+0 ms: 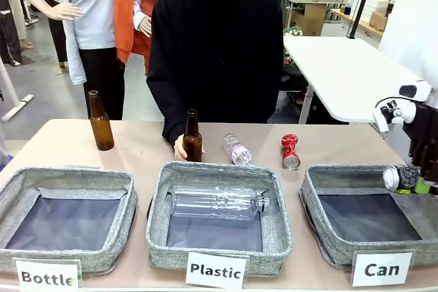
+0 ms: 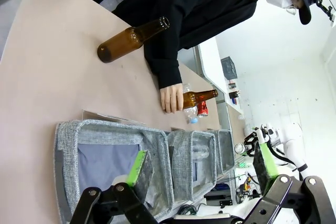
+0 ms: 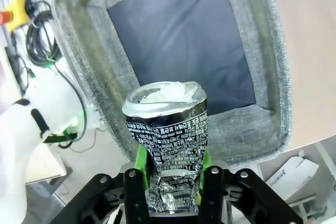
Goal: Sort the can waste into the basket.
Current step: Pick up the can waste from the table and place it in the right Fabric basket.
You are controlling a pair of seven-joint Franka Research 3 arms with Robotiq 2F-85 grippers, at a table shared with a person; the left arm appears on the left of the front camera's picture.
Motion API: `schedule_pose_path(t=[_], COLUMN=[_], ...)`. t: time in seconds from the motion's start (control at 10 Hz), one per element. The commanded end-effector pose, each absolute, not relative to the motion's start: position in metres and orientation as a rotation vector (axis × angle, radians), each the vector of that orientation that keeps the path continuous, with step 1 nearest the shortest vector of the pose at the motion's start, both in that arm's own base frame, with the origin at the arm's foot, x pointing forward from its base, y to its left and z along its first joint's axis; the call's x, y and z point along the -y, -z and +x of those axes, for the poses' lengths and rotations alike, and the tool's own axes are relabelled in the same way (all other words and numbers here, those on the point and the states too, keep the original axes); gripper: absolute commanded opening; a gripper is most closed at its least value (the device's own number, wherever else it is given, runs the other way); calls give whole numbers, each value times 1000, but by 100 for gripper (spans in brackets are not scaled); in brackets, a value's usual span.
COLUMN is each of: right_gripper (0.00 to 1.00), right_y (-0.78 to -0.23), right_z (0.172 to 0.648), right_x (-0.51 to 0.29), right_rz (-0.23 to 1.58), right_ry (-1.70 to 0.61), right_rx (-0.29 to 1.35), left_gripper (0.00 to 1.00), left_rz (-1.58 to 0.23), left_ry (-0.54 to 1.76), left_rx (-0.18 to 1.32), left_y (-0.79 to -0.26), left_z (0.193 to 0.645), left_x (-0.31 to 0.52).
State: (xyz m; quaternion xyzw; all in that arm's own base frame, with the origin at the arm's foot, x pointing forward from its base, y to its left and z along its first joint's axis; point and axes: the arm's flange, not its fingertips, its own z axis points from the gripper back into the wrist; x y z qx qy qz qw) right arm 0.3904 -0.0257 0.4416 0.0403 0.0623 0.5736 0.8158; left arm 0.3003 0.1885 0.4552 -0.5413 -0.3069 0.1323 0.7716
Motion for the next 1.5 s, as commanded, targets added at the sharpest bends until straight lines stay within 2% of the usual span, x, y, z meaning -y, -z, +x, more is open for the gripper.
schedule_pose_path(t=[0.0,0.5,0.7,0.9,1.0,1.1,1.2,1.4], right_gripper=[99,100,100,100,100,100,100,100], right_y=[-445,-443,-443,-452,-458,-469,-476,-477], right_z=[400,406,410,419,424,430,435,440], right_x=[24,27,31,47,57,66,78,117], right_rz=[121,151,219,495,662,980,1249,1684], right_ry=[-1253,-1227,-1156,-962,-836,-578,-376,-133], right_rx=[-97,-96,-60,-3,64,124,126,176], left_gripper=[100,100,100,100,100,100,100,100], left_rz=[-1186,-1186,-1173,-1229,-1203,-1158,-1196,-1266], left_ry=[-270,-270,-287,-157,-72,-58,-51,-82], left_rx=[692,692,665,574,577,632,657,684], left_y=[-454,-454,-455,-515,-539,-559,-572,-574], left_z=[301,301,300,242,213,189,172,157], left_x=[-187,-187,-189,-221,-245,-273,-292,-311])
